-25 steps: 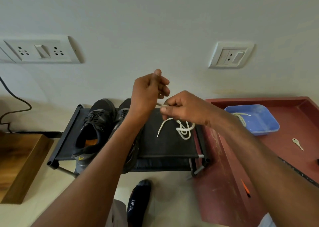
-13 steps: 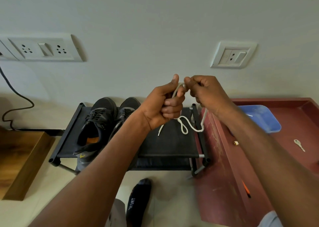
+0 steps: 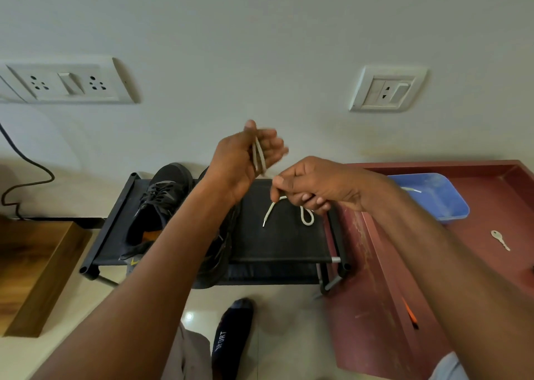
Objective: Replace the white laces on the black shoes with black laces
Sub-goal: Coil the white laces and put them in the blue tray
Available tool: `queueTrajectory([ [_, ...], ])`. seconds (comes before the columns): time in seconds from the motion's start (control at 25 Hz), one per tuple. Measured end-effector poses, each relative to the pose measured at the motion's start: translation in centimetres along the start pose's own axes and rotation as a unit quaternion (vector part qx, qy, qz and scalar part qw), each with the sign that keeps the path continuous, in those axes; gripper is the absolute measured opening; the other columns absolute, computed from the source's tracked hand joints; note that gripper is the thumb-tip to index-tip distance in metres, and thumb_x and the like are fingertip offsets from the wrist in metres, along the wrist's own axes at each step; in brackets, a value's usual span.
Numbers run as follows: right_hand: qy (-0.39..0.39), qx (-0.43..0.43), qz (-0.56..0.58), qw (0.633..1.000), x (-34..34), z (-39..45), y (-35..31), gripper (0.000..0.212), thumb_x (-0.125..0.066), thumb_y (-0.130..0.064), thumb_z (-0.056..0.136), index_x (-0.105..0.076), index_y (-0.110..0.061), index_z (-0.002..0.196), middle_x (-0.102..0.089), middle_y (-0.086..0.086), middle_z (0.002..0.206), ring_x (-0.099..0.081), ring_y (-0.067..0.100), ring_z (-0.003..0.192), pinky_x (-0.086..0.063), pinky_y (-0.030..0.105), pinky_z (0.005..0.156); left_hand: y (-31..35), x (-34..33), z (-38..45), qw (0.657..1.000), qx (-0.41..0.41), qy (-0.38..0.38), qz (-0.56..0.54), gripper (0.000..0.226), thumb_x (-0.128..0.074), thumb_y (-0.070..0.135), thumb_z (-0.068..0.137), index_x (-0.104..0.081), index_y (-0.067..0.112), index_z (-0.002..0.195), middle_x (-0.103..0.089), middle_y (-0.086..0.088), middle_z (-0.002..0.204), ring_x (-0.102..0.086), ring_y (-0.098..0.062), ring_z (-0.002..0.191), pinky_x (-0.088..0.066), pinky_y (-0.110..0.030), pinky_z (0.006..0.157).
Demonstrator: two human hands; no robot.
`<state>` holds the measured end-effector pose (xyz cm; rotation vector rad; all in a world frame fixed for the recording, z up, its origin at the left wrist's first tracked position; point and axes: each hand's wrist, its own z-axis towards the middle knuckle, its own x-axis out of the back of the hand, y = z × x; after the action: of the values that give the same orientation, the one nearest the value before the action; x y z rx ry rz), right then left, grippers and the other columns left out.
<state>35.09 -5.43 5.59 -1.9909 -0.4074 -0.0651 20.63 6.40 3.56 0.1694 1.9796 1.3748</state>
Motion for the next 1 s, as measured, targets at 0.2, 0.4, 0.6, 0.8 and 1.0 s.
queueTrajectory([
  [0.2,0.072,0.084,0.141,0.984,1.5,-0.7,-0.4,0.036,-0.054,-0.04,0.107,-0.069,-0.01,0.096,-0.03,-0.001,0.063,-0.021,0.007,0.046,-0.016,0.024,0.046,-1.4,-0.4,-0.7,0.957,0.08,-0.104,0.257,0.039,-0.042,0.025,0.111,-0.064,0.01,0.083,-0.055,-0.003,0.063,-0.05,-0.014,0.052,-0.042,-0.023,0.047],
  [0.4,0.254,0.032,0.078,0.964,2.1,-0.4,0.7,0.039,-0.067,-0.043,0.1,-0.073,-0.005,0.093,-0.035,-0.003,0.056,-0.025,0.009,0.046,-0.019,0.024,0.05,-1.1,-0.3,0.0,0.935,0.275,-0.215,0.061,0.048,-0.039,0.042,0.11,-0.057,0.016,0.074,-0.023,0.009,0.052,-0.016,-0.006,0.04,-0.016,-0.02,0.038],
  [0.6,0.237,-0.028,0.004,0.971,0.3,1.9,1.3,0.037,-0.051,-0.033,0.11,-0.066,-0.016,0.08,-0.041,-0.004,0.055,-0.031,0.008,0.043,-0.023,0.02,0.044,-1.1,0.3,0.5,0.915,0.258,-0.25,-0.185,0.042,-0.037,0.038,0.113,-0.059,0.015,0.086,-0.036,0.008,0.052,-0.022,-0.004,0.044,-0.021,-0.018,0.038],
  [0.8,0.04,-0.103,-0.124,0.986,-1.3,1.7,1.1,0.036,-0.044,-0.029,0.112,-0.073,-0.012,0.1,-0.047,-0.003,0.064,-0.033,0.007,0.045,-0.027,0.023,0.046,-0.9,0.6,0.7,0.935,0.105,-0.109,-0.321,0.037,-0.04,0.03,0.113,-0.068,0.007,0.114,-0.067,0.001,0.082,-0.067,-0.009,0.067,-0.056,-0.02,0.062],
  [1.0,-0.021,-0.006,0.014,1.0,0.0,0.0,-0.5,0.032,-0.051,-0.035,0.11,-0.069,-0.009,0.106,-0.04,-0.004,0.065,-0.028,0.007,0.05,-0.027,0.02,0.048,-0.8,0.8,0.9,0.995,0.018,-0.054,0.078,0.045,-0.036,0.033,0.114,-0.07,0.006,0.108,-0.076,-0.007,0.089,-0.073,-0.02,0.081,-0.056,-0.032,0.078],
])
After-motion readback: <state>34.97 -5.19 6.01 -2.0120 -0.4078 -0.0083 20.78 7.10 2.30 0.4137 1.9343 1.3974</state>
